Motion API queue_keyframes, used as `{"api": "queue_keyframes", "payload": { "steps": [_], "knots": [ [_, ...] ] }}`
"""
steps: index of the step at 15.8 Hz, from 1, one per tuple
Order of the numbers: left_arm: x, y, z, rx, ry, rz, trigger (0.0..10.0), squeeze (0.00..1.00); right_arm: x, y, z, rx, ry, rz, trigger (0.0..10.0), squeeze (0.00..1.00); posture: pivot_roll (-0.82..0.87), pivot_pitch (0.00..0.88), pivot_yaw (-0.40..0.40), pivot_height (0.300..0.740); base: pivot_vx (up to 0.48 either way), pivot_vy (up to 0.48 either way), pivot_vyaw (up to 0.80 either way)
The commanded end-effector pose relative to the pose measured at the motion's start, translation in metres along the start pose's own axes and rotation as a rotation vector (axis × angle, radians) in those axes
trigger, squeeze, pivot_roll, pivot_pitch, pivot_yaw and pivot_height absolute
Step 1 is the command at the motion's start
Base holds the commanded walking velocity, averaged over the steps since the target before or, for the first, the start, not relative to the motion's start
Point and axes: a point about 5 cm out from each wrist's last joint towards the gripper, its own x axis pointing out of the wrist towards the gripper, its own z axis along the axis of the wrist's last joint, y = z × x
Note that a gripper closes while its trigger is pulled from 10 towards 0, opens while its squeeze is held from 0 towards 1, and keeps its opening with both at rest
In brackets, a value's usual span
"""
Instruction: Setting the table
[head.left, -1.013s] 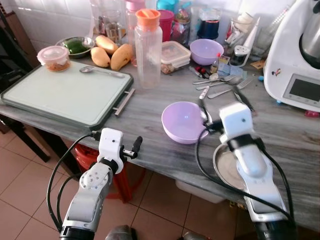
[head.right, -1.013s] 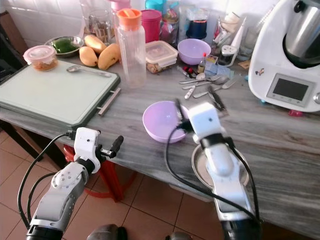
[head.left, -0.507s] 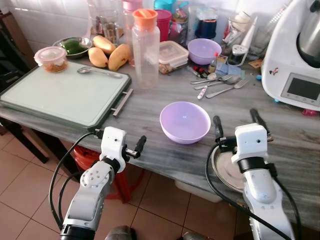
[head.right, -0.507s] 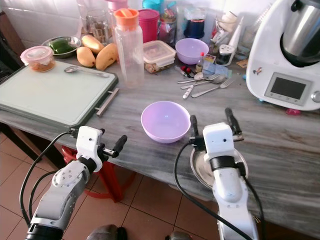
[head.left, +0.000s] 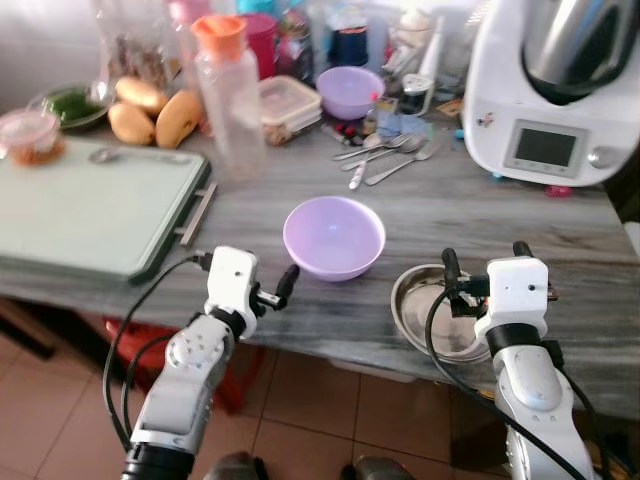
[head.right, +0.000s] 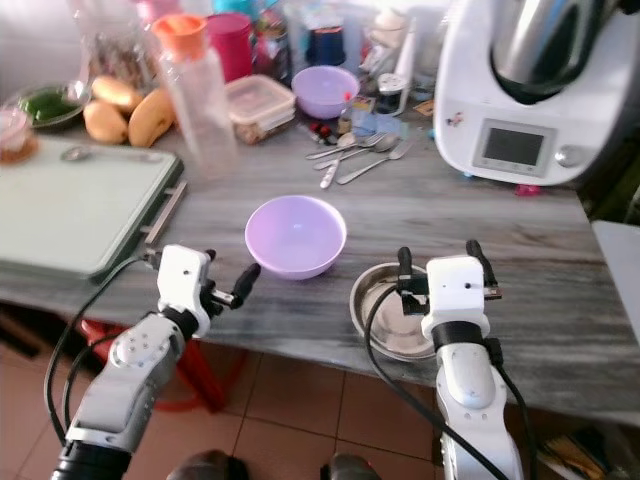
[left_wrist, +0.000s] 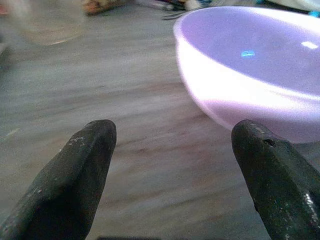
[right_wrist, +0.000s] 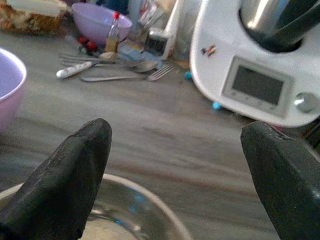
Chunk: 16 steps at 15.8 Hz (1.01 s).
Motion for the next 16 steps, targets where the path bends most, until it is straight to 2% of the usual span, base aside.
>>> {"api": "queue_keyframes", "payload": {
  "steps": [1,6,11,16],
  "knots": [
    [-0.002,0.002,0.001,0.002,-0.007,0.000,10.0,0.00,-0.001,-0.002,-0.001,0.027,0.023,-0.018,10.0,0.00,-0.06,0.000,0.002,0.740,0.000,0.000,0.00],
    [-0.003,0.004,0.001,0.009,-0.004,0.001,10.0,0.00,-0.005,-0.001,-0.018,0.086,0.183,-0.018,10.0,0.00,-0.06,0.000,0.003,0.740,0.000,0.000,0.00],
    [-0.003,0.003,0.000,0.009,0.002,0.000,10.0,0.00,-0.010,0.004,-0.026,0.087,0.283,0.010,10.0,0.00,-0.06,0.000,-0.001,0.740,0.000,0.000,0.00],
    [-0.003,0.002,-0.001,0.006,0.003,-0.002,10.0,0.00,-0.008,0.008,-0.030,0.159,0.356,0.044,10.0,0.00,-0.06,0.000,-0.008,0.740,0.000,0.000,0.00]
  ]
}}
